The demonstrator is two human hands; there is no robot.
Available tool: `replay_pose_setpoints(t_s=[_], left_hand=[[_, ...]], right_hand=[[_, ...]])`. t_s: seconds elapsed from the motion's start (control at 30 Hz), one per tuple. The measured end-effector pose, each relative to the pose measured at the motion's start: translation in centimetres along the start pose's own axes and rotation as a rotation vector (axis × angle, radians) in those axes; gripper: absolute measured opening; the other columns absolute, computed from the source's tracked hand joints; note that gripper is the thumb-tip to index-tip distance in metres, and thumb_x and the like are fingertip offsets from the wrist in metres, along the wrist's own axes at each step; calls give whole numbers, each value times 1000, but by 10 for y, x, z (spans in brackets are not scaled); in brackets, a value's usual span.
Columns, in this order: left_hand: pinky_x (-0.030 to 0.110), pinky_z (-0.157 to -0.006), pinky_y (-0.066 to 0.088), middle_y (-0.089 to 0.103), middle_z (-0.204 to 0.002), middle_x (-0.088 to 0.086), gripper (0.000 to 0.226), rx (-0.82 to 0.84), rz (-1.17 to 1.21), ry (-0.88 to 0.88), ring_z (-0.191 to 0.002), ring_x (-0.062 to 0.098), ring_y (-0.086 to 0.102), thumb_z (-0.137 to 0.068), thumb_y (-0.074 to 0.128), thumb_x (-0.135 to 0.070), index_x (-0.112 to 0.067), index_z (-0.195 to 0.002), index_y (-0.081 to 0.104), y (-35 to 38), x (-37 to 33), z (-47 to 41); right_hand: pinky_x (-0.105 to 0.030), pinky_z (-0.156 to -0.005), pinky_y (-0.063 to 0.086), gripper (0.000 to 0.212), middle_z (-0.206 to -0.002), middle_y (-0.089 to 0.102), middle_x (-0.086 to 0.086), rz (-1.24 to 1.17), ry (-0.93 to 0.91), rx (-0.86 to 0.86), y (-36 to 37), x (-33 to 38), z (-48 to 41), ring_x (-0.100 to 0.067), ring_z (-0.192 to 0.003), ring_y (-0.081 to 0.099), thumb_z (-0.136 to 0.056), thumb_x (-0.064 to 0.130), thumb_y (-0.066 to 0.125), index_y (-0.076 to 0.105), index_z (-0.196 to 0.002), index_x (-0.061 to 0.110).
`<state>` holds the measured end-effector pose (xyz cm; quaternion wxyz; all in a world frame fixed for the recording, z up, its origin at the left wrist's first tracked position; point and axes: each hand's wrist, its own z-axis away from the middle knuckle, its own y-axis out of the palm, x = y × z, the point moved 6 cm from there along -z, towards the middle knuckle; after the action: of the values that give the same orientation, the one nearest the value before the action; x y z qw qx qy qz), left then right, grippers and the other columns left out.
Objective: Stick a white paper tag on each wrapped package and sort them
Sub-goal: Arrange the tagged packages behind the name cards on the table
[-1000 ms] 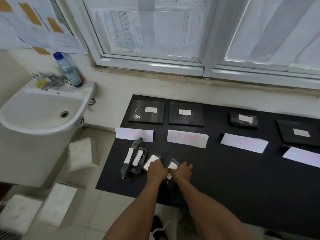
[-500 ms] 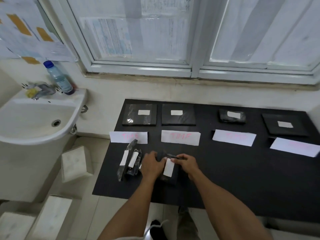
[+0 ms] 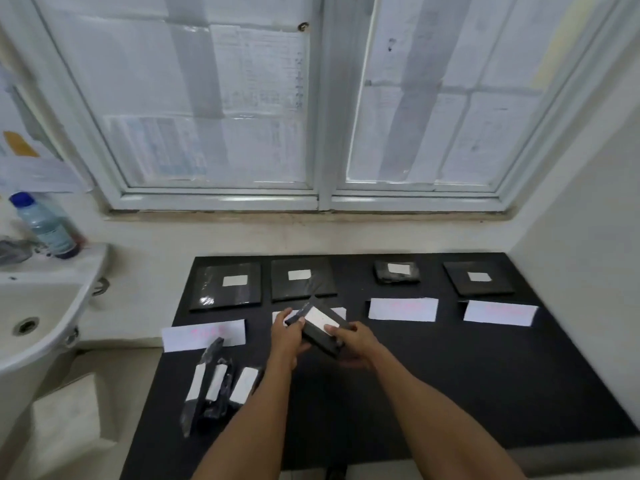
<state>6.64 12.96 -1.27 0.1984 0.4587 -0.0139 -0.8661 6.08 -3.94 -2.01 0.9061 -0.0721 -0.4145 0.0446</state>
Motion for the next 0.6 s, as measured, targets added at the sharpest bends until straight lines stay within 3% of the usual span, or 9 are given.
replay_pose_setpoints(t_s=[0.1, 0.2, 0.23, 0.3, 0.37, 0.47, 0.6], left_hand=[[41, -67, 57, 60, -121, 18, 20, 14, -102, -36, -104, 31, 59, -92, 51, -1, -15, -104, 58, 25, 2, -12], [45, -73, 58, 60, -107, 14, 5, 9, -305, -27, -99, 29, 57, -86, 59, -17, -15, -91, 57, 53, 0, -18], [43, -78, 56, 59, -98, 9, 16, 12, -420, 2, -95, 26, 56, -85, 64, -29, -15, -87, 56, 63, -3, -20], [36, -77, 50, 58, -84, 3, 41, 3, -673, 91, -83, 23, 56, -77, 68, -54, -16, -77, 53, 89, -9, -31], [33, -73, 47, 62, -85, 4, 49, -3, -800, 122, -82, 22, 59, -75, 65, -63, -15, -79, 59, 115, -12, -45], [35, -82, 51, 67, -101, 10, 47, -42, -840, 102, -97, 28, 62, -83, 59, -56, -11, -94, 67, 159, -8, -77], [35, -84, 52, 68, -106, 18, 43, -16, -899, 88, -98, 32, 63, -93, 52, -43, -3, -99, 68, 219, -5, -116]], right_hand=[[-34, -58, 57, 58, -112, 61, -16, -162, 31, -85, -30, -2, -5, -27, -92, 66, -73, 7, 80, 46, -121, 5], [-41, -71, 58, 56, -115, 60, -16, -118, 3, -166, -64, 5, -15, -31, -101, 63, -71, -3, 78, 51, -119, 10], [-43, -76, 58, 52, -113, 62, -14, -87, -12, -185, -75, 6, -20, -30, -101, 63, -70, -3, 78, 56, -114, 11], [-45, -83, 58, 44, -109, 65, -12, -58, -54, -214, -98, 13, -32, -27, -98, 64, -66, 4, 80, 63, -105, 15], [-40, -84, 57, 43, -106, 68, -7, -36, -119, -253, -118, 22, -45, -22, -95, 65, -63, 23, 86, 65, -100, 17], [-28, -79, 53, 48, -96, 65, 3, 62, -188, -337, -148, 41, -69, -15, -92, 63, -62, 40, 86, 61, -97, 19], [-26, -82, 47, 51, -101, 62, 3, 111, -178, -395, -192, 59, -117, -14, -93, 59, -65, 32, 86, 57, -104, 18]])
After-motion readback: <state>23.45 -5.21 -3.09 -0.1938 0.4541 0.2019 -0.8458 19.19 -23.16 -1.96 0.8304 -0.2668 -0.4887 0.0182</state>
